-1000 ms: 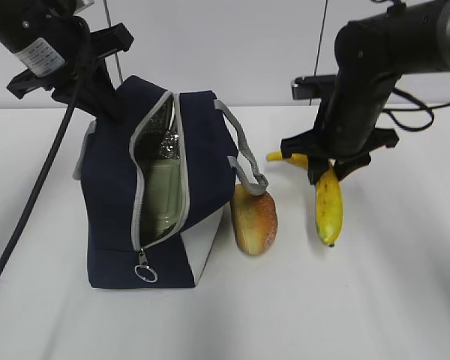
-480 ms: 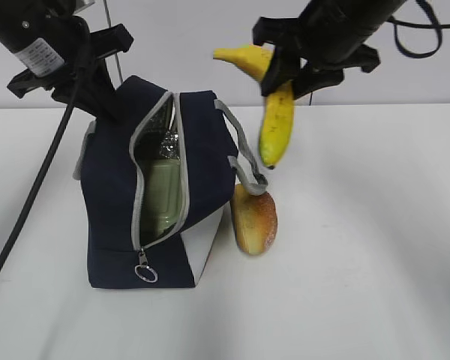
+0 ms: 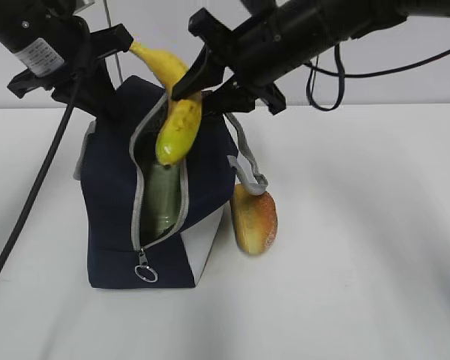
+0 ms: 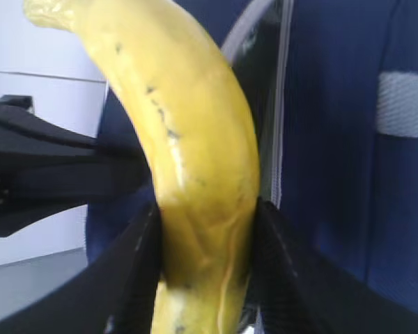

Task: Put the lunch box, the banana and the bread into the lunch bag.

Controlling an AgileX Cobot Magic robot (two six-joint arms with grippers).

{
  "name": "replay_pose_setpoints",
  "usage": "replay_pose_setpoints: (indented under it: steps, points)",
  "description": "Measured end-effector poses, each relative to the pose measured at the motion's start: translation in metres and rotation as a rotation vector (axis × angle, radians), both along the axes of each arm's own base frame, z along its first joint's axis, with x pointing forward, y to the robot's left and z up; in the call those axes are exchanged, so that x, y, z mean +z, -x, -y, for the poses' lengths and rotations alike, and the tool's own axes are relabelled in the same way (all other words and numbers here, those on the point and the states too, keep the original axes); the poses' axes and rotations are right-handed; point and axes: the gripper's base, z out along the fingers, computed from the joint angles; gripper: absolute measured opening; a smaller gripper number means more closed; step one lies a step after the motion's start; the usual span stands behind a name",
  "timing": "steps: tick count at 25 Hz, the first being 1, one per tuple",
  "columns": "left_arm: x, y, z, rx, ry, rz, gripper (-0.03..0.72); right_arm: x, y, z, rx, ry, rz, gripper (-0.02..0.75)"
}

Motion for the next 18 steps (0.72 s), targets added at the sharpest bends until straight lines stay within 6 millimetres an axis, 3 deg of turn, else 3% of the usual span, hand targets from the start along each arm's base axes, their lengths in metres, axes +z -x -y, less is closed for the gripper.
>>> replay_pose_setpoints:
  steps: [6, 18]
  points:
    - [0.000, 0.000, 0.000, -0.001, -0.003, 0.000, -0.001, -0.028, -0.004, -0.019, 0.023, -0.040, -0.092, 0.299]
    - [0.000, 0.000, 0.000, -0.001, 0.000, -0.001, -0.001, -0.053, -0.004, -0.002, 0.069, 0.267, -0.076, 0.302]
